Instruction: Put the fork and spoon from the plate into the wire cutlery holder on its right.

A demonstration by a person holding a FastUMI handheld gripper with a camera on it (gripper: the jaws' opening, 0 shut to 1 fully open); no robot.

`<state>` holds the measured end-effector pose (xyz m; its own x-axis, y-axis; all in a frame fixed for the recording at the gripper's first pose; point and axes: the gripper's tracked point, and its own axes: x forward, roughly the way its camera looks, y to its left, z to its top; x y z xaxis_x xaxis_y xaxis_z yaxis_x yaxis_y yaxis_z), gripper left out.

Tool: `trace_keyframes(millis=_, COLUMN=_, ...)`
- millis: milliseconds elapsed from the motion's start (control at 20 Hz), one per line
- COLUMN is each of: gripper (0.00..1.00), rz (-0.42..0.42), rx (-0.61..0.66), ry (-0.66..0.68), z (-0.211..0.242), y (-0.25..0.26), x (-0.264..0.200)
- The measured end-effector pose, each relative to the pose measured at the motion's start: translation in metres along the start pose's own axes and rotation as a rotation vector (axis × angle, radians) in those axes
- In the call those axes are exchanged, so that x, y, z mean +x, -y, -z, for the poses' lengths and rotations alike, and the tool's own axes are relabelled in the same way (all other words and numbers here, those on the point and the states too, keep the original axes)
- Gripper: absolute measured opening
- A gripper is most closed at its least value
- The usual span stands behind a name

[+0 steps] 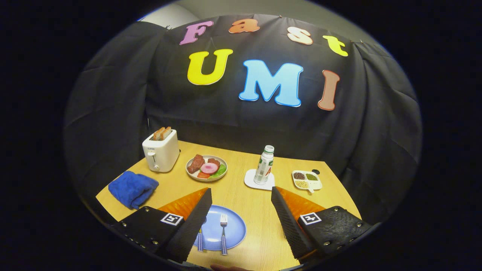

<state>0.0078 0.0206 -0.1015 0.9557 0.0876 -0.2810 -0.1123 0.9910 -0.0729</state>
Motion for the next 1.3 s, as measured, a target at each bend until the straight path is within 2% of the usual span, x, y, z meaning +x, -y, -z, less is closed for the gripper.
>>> trace_keyframes(millis=200, gripper=0.97, rz=-0.038, rx=-0.04, ry=-0.15, z=0.058, y=-0.006, x=0.018)
trace_keyframes(millis=400, gripper=0.97, rz=-0.069, rx=-0.06, ry=-0.247, z=0.093, y=-0.016, x=0.029)
trace_keyframes(millis=550, gripper=0.96, rz=-0.122, rx=-0.086, ry=-0.345, z=0.124, y=-0.031, x=0.038)
trace_keyframes(millis=900, gripper=0.95, rz=-0.128, rx=-0.112, ry=-0.517, z=0.169, y=-0.034, x=0.057)
trace_keyframes(millis=1050, gripper=0.92, rz=-0.129, rx=-0.168, ry=-0.557, z=0.177, y=-0.036, x=0.063)
trace_keyframes(millis=1200, gripper=0.73, rz=-0.173, rx=-0.196, ry=-0.621, z=0.191, y=-0.049, x=0.066)
trace_keyframes(millis=1250, gripper=0.57, rz=-0.184, rx=-0.194, ry=-0.65, z=0.194, y=-0.051, x=0.065)
trace_keyframes(millis=1300, gripper=0.5, rz=-0.169, rx=-0.201, ry=-0.681, z=0.2, y=-0.05, x=0.065)
